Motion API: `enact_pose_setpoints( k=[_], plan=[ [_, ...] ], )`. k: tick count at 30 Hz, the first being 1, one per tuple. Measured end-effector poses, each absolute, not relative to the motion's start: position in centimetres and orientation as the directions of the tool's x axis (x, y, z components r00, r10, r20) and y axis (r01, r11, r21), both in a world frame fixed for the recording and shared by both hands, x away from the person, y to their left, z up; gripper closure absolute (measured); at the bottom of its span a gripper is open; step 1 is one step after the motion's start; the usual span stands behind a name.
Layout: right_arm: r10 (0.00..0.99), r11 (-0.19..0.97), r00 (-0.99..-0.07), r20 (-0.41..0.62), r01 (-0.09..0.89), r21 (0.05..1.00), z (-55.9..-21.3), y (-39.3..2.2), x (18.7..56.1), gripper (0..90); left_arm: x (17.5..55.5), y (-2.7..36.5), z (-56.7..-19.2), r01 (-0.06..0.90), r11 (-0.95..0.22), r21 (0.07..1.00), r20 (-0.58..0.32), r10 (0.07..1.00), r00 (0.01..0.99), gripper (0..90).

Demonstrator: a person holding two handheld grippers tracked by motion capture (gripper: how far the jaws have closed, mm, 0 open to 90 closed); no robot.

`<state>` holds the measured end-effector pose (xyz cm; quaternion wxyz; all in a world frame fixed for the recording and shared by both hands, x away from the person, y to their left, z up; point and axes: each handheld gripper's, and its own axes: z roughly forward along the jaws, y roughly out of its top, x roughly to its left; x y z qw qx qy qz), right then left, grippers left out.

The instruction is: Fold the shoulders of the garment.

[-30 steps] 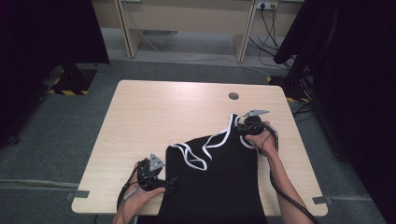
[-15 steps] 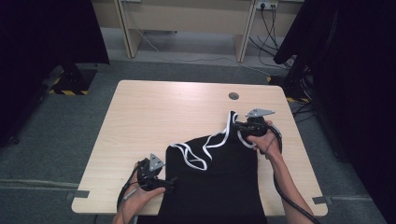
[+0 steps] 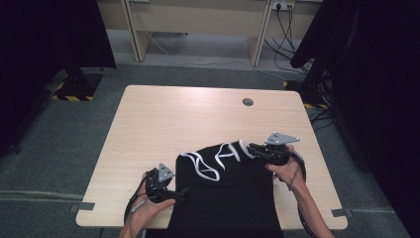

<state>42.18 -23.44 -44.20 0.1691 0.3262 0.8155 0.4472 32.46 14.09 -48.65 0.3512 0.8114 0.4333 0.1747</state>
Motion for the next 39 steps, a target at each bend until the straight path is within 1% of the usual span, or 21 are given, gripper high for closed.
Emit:
enact_pose_setpoints(
  k=[2, 4, 7, 10, 13, 23, 25, 27, 31, 33, 35, 39],
  plan=[
    [0.681, 0.386, -0.732, 0.019, 0.38, 0.841, -44.2, -23.6, 41.7, 77.2, 32.5, 14.1, -48.7, 0.58, -0.378, 0.721, -0.021, 0.826, 0.563, 0.0],
    [0.684, 0.378, -0.729, 0.033, 0.392, 0.839, -44.0, -23.7, 41.3, 72.1, 32.5, 14.1, -48.7, 0.581, -0.378, 0.721, -0.021, 0.826, 0.563, 0.0],
    [0.686, 0.37, -0.727, 0.034, 0.388, 0.844, -43.4, -23.7, 41.0, 68.1, 32.5, 14.1, -48.7, 0.581, -0.378, 0.721, -0.021, 0.826, 0.563, 0.0],
    [0.677, 0.392, -0.736, 0.03, 0.394, 0.831, -43.0, -23.0, 41.1, 60.3, 32.5, 14.1, -48.7, 0.581, -0.377, 0.721, -0.021, 0.826, 0.563, 0.0],
    [0.672, 0.413, -0.74, 0.038, 0.417, 0.809, -42.9, -21.6, 41.6, 50.0, 32.5, 14.1, -48.7, 0.581, -0.377, 0.721, -0.021, 0.826, 0.563, 0.0],
    [0.656, 0.473, -0.753, 0.055, 0.467, 0.747, -43.6, -17.8, 43.7, 48.6, 32.5, 14.1, -48.7, 0.581, -0.377, 0.721, -0.021, 0.826, 0.563, 0.0],
    [0.654, 0.485, -0.754, 0.058, 0.476, 0.733, -43.9, -17.2, 44.1, 48.9, 32.5, 14.1, -48.7, 0.581, -0.377, 0.721, -0.021, 0.827, 0.562, 0.0],
    [0.648, 0.502, -0.759, 0.057, 0.482, 0.718, -44.2, -16.8, 44.5, 52.7, 32.5, 14.1, -48.7, 0.581, -0.377, 0.721, -0.021, 0.827, 0.562, 0.0],
    [0.61, 0.549, -0.792, 0.04, 0.458, 0.699, -44.9, -16.7, 44.6, 73.0, 32.5, 14.1, -48.7, 0.581, -0.376, 0.722, -0.021, 0.827, 0.562, 0.0],
    [0.598, 0.539, -0.8, 0.051, 0.449, 0.713, -44.7, -17.3, 44.3, 79.1, 32.5, 14.1, -48.7, 0.581, -0.376, 0.721, -0.021, 0.827, 0.562, 0.0],
    [0.594, 0.526, -0.803, 0.053, 0.437, 0.73, -44.4, -18.1, 43.7, 81.9, 32.5, 14.1, -48.7, 0.581, -0.376, 0.722, -0.021, 0.827, 0.562, 0.0],
    [0.608, 0.489, -0.792, 0.051, 0.425, 0.762, -43.6, -20.3, 42.1, 83.1, 32.5, 14.1, -48.6, 0.582, -0.377, 0.721, -0.021, 0.827, 0.562, 0.0]
  ],
)
